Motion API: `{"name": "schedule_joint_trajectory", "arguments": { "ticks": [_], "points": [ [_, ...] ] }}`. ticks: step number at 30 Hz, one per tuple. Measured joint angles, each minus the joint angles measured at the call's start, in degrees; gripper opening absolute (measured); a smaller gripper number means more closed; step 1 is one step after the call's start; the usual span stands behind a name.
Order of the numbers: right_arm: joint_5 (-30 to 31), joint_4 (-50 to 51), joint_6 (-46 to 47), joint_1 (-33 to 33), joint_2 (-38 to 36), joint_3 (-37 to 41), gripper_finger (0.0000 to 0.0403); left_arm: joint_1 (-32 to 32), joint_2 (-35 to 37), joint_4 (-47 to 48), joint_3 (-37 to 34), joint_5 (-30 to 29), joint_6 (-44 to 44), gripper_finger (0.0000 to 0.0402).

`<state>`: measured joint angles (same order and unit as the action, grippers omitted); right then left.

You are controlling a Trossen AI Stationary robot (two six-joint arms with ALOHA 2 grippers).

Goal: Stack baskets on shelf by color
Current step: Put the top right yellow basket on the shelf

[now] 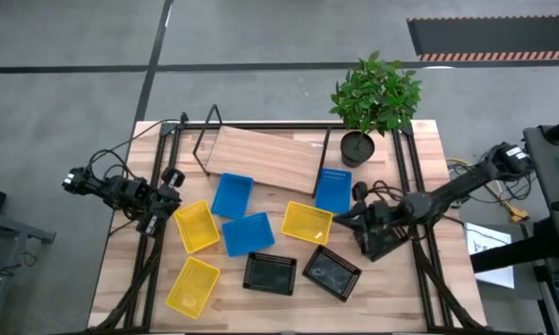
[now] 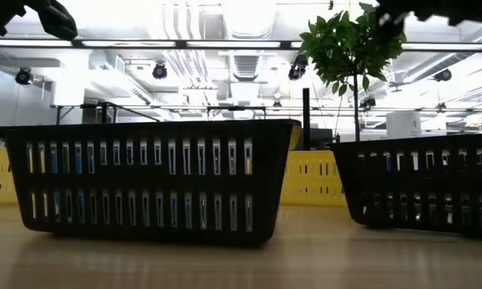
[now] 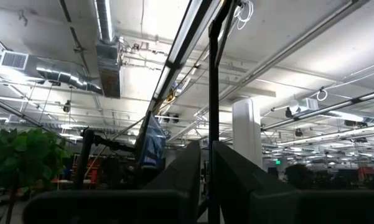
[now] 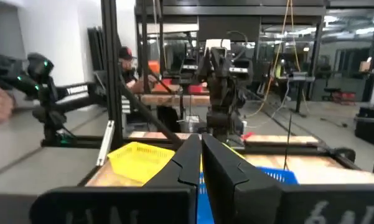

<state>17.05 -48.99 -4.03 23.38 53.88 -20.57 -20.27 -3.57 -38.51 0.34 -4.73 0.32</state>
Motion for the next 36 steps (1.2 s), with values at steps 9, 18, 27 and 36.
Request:
{"name": "schedule_joint_trajectory", "arguments": {
  "ticks": [9, 18, 27, 36],
  "points": [
    [2.83, 11.66, 4.42, 0.87, 14.95, -18.72, 0.0009, 0.00, -0.02, -0.03, 0.00, 0.00, -0.09, 0.0026],
    [10.39, 35.61, 15.05, 0.89, 25.65, -36.70, 0.0009, -0.02, 0.09, -0.15, 0.00, -0.02, -0.15, 0.0026],
    [16.16, 71.06, 44.75, 0.72, 35.20, -55.98, 0.0009, 0.00, 0.35, -0.24, 0.00, -2.49, 0.00, 0.0026],
    [10.71, 92.13, 76.91, -0.14, 43.49, -70.43, 0.0010, 0.00, 0.35, -0.38, 0.00, -3.50, 0.02, 0.0026]
  ]
}}
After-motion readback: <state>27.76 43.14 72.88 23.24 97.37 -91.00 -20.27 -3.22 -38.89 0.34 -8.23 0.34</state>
